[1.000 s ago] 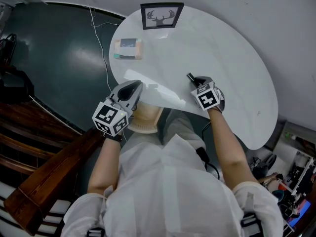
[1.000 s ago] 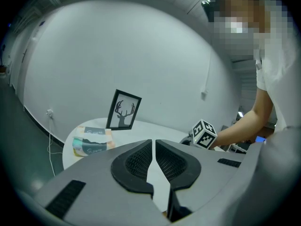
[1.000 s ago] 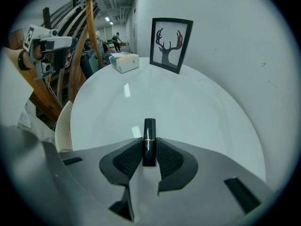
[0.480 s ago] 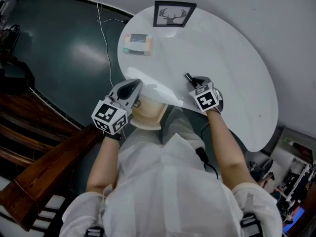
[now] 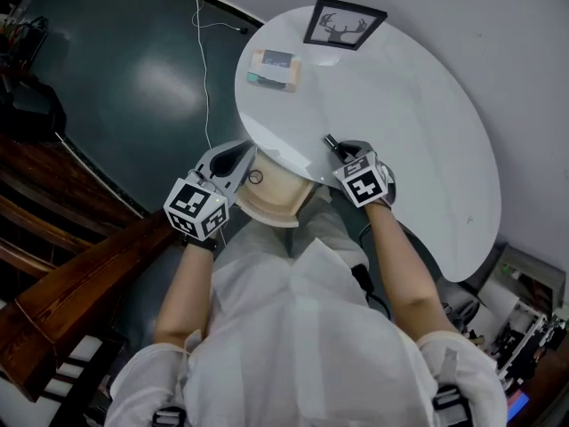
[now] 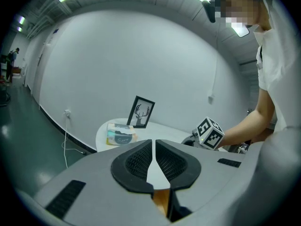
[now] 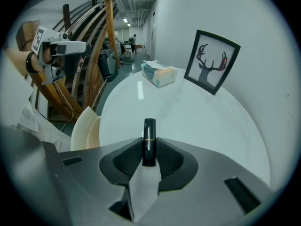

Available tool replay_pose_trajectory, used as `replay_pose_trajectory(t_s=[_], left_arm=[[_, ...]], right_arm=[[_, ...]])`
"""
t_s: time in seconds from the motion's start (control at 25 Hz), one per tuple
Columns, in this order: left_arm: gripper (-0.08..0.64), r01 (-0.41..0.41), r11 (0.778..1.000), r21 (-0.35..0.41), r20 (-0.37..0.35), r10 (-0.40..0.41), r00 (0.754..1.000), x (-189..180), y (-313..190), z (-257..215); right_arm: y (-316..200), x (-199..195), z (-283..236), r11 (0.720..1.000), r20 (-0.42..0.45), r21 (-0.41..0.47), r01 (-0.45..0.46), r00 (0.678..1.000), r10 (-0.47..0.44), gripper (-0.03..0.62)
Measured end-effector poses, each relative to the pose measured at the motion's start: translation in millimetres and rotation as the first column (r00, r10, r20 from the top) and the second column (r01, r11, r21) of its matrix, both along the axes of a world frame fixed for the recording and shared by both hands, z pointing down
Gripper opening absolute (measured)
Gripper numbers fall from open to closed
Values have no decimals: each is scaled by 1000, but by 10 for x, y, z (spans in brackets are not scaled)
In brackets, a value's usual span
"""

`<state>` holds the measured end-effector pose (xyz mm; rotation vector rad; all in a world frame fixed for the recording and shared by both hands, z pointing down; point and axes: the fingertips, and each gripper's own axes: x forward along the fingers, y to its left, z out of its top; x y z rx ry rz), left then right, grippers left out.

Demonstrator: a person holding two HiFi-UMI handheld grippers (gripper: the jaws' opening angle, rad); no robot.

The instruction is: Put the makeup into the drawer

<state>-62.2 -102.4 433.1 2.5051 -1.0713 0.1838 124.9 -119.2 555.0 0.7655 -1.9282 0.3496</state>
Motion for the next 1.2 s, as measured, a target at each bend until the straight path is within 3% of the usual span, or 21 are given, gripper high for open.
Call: replay_pose_trajectory(t_s=[0.52,1.2], left_arm=[[29,77,997,-15,-1,-77,997,-481,267,84],[29,110,993,-44,5,-109,994,-809,445,246]], right_arm=[[261,-782,-29,990,22,-1,141,990,-141,86],[713,-1435,196,972,62,-65,224,974,-220,85]])
